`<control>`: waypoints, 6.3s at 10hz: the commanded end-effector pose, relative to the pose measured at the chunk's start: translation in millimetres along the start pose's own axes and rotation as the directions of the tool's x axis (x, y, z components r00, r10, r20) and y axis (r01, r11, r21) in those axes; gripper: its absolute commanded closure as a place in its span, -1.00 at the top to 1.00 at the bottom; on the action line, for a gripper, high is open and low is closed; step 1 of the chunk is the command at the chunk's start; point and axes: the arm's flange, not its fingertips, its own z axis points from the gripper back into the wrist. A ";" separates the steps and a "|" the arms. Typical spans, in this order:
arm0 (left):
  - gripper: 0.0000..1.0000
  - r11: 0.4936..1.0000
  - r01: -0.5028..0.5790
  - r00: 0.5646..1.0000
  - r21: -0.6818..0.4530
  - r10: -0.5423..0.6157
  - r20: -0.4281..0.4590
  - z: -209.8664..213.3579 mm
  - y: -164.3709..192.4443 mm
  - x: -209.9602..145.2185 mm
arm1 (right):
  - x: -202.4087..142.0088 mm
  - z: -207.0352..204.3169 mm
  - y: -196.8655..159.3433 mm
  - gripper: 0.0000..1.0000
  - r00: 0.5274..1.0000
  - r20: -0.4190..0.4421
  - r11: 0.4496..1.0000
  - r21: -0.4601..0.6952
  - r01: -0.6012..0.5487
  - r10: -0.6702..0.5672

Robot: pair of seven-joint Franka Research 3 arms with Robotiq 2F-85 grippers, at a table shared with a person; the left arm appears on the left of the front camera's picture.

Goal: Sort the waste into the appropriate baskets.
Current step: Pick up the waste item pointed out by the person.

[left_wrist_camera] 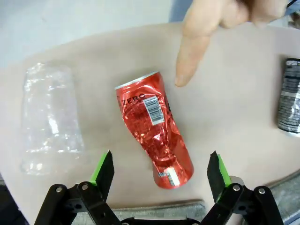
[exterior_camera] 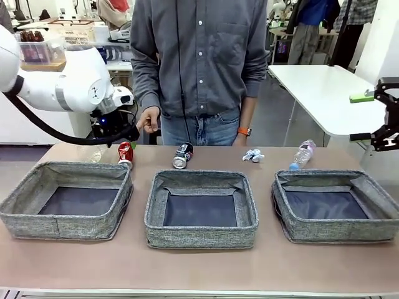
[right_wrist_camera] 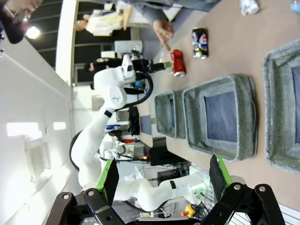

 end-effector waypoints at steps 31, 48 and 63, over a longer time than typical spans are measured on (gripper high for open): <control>-0.82 0.934 -0.333 0.939 0.133 0.341 -0.043 169.5 -30.2 -173.3 | 2.9 -2.1 0.8 1.00 1.000 0.007 0.999 0.025 -0.027 0.027; -0.44 0.972 -0.198 0.971 0.126 0.213 -0.112 358.2 -289.9 -153.1 | 2.9 -2.1 0.8 1.00 1.000 0.007 0.999 0.025 -0.027 0.027; -0.44 0.930 -0.365 0.915 0.032 0.365 -0.171 377.8 -320.9 -119.0 | 2.9 -2.1 0.8 1.00 1.000 0.007 0.999 0.025 -0.027 0.027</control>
